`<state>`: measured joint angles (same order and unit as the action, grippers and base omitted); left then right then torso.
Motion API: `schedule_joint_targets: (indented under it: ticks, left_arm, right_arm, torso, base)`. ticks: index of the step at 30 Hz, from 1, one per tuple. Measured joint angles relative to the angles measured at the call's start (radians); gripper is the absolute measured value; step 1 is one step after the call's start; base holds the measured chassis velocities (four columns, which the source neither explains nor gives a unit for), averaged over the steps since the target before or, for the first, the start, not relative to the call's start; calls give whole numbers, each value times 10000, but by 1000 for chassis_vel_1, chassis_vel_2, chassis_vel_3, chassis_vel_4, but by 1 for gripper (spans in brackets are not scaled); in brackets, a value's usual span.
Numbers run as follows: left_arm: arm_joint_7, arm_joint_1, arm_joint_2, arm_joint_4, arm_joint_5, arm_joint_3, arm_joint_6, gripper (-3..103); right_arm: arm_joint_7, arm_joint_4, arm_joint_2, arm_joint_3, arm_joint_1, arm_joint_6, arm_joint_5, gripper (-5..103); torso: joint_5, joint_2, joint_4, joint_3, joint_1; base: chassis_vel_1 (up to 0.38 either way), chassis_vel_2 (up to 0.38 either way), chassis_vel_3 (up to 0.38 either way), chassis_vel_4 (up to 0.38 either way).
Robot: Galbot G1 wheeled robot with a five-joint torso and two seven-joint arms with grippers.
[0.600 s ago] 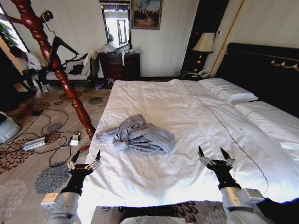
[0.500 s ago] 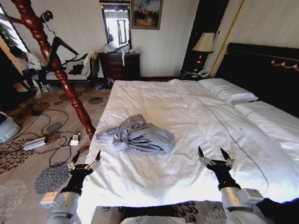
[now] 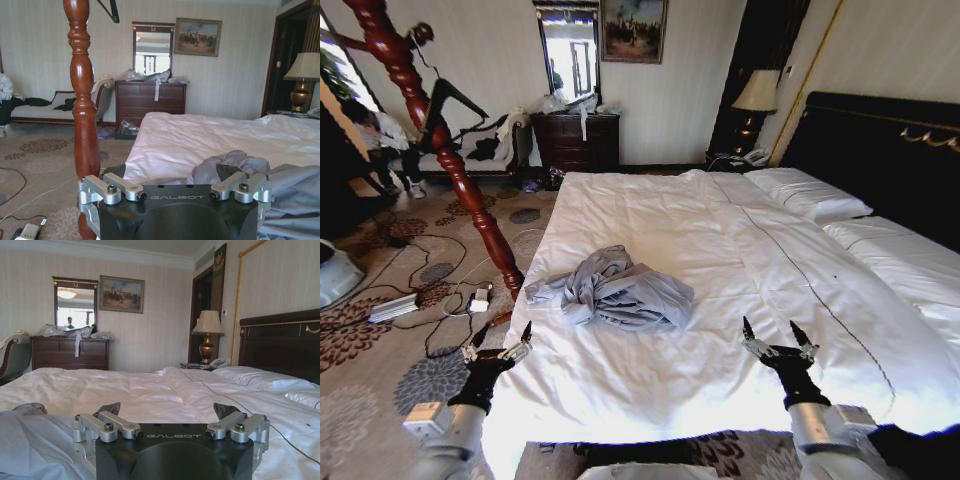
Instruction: Pick up the clothes from the bed and hang them on the clothes hanger.
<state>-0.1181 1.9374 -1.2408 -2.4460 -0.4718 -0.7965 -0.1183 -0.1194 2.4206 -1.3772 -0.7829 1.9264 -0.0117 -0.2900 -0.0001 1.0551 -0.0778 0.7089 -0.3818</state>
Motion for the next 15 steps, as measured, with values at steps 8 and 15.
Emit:
schedule_joint_targets:
  ticks: [8, 15]
  left_arm:
    - [-447, -1007, 959, 440, -987, -49, -675, 100]
    - [-1375, -3041, 2019, 1182, -3443, 296, -1598, 100]
  right_arm:
    - [-47, -57, 8, -110, 46, -6, 26, 100]
    - [-173, -56, 14, -339, 143, -151, 64, 100]
  torso:
    - [0, 0, -2, 0, 0]
    - [0, 0, -3, 0, -1]
  base:
    - [0, 0, 0, 0]
    - [0, 0, 0, 0]
